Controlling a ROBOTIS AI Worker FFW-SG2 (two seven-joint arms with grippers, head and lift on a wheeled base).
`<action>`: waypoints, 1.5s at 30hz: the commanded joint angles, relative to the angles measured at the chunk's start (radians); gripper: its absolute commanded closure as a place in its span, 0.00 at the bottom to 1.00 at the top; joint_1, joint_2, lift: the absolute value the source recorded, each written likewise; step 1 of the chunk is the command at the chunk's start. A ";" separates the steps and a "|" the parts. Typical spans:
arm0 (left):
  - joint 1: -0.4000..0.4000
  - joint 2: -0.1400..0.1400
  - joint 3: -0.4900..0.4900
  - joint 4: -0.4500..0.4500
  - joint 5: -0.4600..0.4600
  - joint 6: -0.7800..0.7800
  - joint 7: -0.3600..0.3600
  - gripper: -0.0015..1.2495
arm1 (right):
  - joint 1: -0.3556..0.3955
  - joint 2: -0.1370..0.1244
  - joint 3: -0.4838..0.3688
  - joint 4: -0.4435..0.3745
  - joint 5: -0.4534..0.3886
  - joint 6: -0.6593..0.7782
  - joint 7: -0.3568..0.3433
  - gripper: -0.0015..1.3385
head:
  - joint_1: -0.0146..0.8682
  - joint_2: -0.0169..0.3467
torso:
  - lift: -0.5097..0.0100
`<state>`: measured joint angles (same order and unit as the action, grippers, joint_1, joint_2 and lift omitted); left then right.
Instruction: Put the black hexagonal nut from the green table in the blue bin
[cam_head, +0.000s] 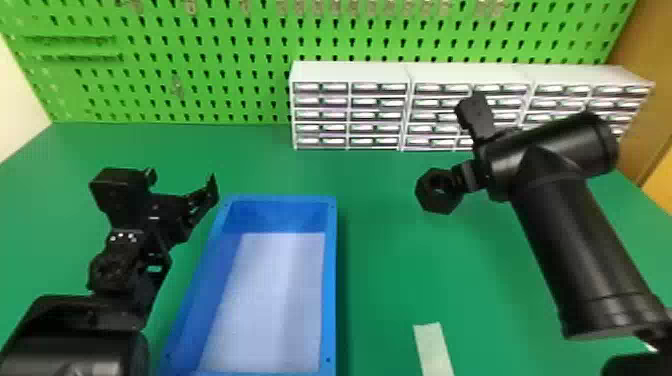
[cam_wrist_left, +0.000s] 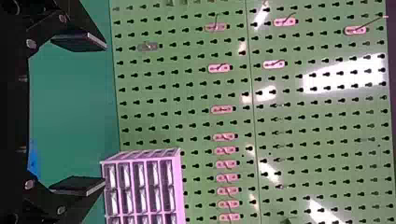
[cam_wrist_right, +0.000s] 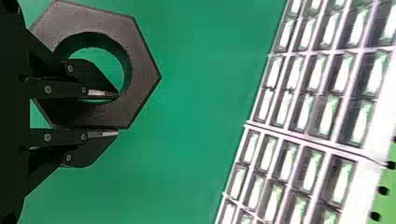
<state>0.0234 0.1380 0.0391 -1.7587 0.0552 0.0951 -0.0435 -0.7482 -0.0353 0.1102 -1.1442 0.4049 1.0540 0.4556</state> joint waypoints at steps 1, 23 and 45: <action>0.001 0.000 0.001 -0.001 0.000 0.000 0.001 0.20 | 0.010 0.000 0.008 -0.115 0.061 0.060 0.048 0.85 | 0.79 0.19 | 0.79; 0.000 0.000 0.001 -0.001 0.000 0.000 0.001 0.20 | 0.102 -0.006 0.094 -0.551 0.078 0.189 0.170 0.85 | 0.79 0.19 | 0.79; 0.001 0.000 0.002 -0.008 -0.005 0.000 0.001 0.20 | 0.201 -0.002 0.229 -0.695 -0.296 0.123 0.170 0.85 | 0.79 0.19 | 0.79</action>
<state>0.0245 0.1380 0.0410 -1.7660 0.0519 0.0951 -0.0440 -0.5627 -0.0302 0.3057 -1.8359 0.1780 1.1978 0.6259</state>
